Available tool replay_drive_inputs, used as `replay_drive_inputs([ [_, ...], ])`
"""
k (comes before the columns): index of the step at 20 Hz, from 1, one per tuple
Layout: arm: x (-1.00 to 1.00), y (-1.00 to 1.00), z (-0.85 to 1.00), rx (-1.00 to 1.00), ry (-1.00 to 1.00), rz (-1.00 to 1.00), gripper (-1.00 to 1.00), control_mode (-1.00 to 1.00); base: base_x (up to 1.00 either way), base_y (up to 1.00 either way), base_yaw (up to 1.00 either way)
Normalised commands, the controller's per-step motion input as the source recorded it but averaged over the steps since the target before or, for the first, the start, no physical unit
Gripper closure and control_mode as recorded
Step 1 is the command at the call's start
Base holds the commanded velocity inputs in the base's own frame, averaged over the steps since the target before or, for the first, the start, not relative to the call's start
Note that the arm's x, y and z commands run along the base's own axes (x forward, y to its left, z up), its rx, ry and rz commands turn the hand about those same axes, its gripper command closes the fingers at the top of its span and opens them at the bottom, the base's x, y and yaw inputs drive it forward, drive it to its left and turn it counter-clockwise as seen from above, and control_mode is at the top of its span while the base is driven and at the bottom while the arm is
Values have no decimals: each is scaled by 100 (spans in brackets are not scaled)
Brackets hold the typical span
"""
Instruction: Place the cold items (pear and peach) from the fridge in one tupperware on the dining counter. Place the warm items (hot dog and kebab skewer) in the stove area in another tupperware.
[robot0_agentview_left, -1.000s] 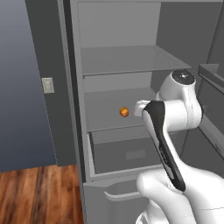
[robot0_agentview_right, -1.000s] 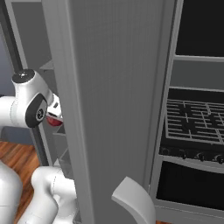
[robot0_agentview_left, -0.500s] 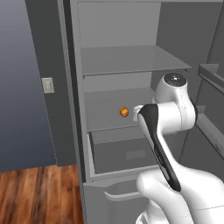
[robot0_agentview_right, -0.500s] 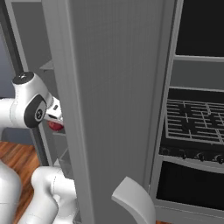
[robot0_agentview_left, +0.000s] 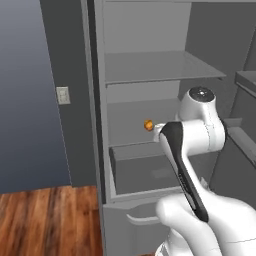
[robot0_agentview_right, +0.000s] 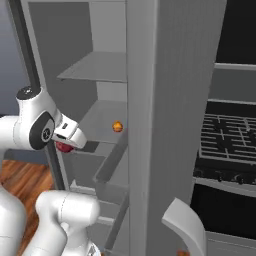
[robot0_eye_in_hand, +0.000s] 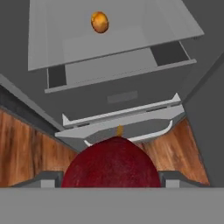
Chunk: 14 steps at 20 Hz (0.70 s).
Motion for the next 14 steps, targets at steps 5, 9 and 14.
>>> replay_drive_inputs([
  [5, 0, 0, 0, 0, 0, 0, 100, 100, -64, 72, 16],
  [9, 0, 0, 0, 0, 0, 0, 100, 100, -42, 85, 28],
  [14, 0, 0, 0, 0, 0, 0, 100, 100, 0, 69, 59],
])
